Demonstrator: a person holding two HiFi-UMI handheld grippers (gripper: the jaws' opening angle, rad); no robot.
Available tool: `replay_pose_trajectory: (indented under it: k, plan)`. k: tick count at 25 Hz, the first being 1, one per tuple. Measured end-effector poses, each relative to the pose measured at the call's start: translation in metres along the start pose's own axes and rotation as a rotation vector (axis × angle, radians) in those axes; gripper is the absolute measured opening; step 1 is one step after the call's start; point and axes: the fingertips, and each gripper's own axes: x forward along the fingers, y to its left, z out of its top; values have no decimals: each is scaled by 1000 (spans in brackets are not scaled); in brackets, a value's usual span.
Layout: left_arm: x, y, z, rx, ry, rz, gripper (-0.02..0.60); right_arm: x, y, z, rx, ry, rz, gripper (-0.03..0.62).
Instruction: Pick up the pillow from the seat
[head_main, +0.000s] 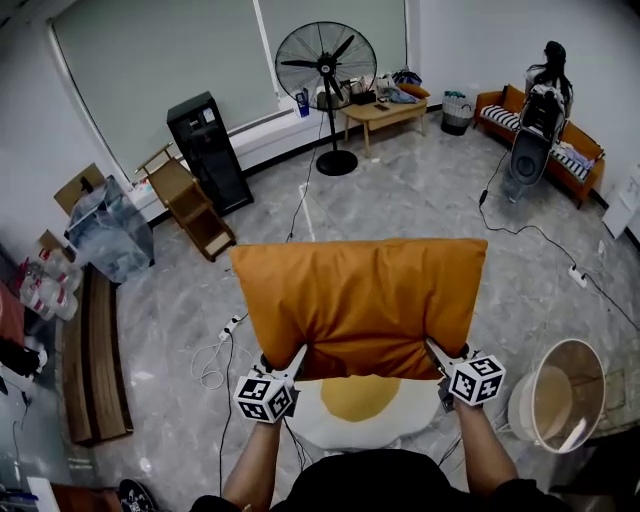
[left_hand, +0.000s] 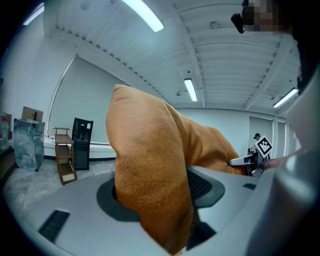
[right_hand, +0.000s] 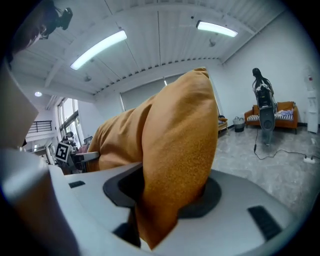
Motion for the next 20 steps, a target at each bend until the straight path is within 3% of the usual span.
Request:
replay_pose_trajectory:
  k: [9,14,20]
  plan:
    - [-1,2,62,58,-143,4,276,4,17,63,-80,-132,-1,193]
    - [-6,7,86,80,-164,4,276,8,30,84,-104,-165,-4,189]
    - [-16,0,90,88,-166,3,276,-3,36,85,-113,-183,-20,179]
